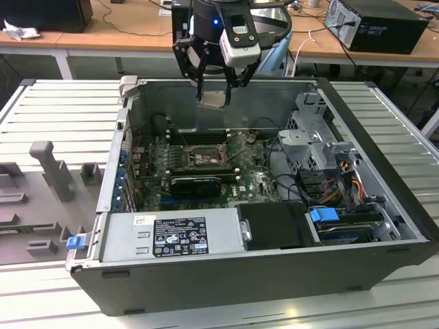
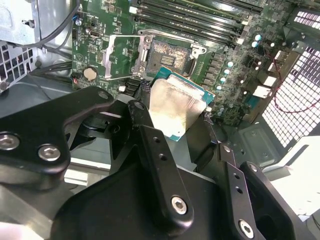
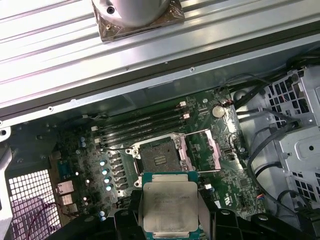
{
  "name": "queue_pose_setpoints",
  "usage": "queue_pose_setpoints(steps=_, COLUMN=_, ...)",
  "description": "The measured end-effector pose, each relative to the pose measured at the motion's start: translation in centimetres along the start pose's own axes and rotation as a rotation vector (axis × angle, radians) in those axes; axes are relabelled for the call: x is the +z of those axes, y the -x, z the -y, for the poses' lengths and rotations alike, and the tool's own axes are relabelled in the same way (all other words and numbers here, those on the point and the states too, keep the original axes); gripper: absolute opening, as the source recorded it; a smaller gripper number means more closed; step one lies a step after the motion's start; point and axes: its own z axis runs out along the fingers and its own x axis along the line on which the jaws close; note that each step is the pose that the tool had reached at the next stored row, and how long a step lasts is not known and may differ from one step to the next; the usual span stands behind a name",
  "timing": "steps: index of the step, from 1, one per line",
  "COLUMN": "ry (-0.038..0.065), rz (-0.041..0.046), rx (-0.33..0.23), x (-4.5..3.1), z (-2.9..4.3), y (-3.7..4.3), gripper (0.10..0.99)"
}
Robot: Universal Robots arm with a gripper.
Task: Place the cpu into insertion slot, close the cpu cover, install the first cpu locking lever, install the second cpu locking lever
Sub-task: 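Place the cpu into insertion slot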
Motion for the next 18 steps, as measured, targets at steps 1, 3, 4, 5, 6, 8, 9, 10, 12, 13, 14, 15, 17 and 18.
queue_pose_setpoints(steps=1, ry=0.000, rz=0.0001, rx=0.001, x=0.00, z=0.00, y=0.00, gripper=0.529)
queue_pose_setpoints(steps=3, ry=0.000, rz=0.0003, rx=0.003, x=0.00, z=0.00, y=0.00, gripper=0.529)
queue_pose_setpoints(steps=4, ry=0.000, rz=0.0005, rx=0.005, x=0.00, z=0.00, y=0.00, gripper=0.529)
queue_pose_setpoints(steps=5, ry=0.000, rz=0.0007, rx=0.009, x=0.00, z=0.00, y=0.00, gripper=0.529)
queue_pose_setpoints(steps=6, ry=0.000, rz=0.0012, rx=0.013, x=0.00, z=0.00, y=0.00, gripper=0.529)
queue_pose_setpoints(steps=8, ry=0.001, rz=0.0019, rx=0.022, x=0.00, z=0.00, y=0.00, gripper=0.529)
queue_pose_setpoints(steps=9, ry=0.000, rz=0.0021, rx=0.024, x=0.00, z=0.00, y=0.00, gripper=0.529)
queue_pose_setpoints(steps=10, ry=0.001, rz=0.0024, rx=0.028, x=0.00, z=0.00, y=0.00, gripper=0.529)
queue_pose_setpoints(steps=12, ry=0.001, rz=0.0029, rx=0.032, x=0.00, z=0.00, y=0.00, gripper=0.529)
queue_pose_setpoints(steps=13, ry=0.001, rz=0.0030, rx=0.034, x=0.00, z=0.00, y=0.00, gripper=0.529)
queue_pose_setpoints(steps=14, ry=0.001, rz=0.0032, rx=0.037, x=0.00, z=0.00, y=0.00, gripper=0.529)
queue_pose_setpoints(steps=15, ry=0.001, rz=0.0034, rx=0.038, x=0.00, z=0.00, y=0.00, gripper=0.529)
queue_pose_setpoints(steps=17, ry=0.001, rz=0.0036, rx=0.041, x=0.00, z=0.00, y=0.00, gripper=0.529)
queue_pose_setpoints(steps=18, ry=0.001, rz=0.0037, rx=0.042, x=0.00, z=0.00, y=0.00, gripper=0.529)
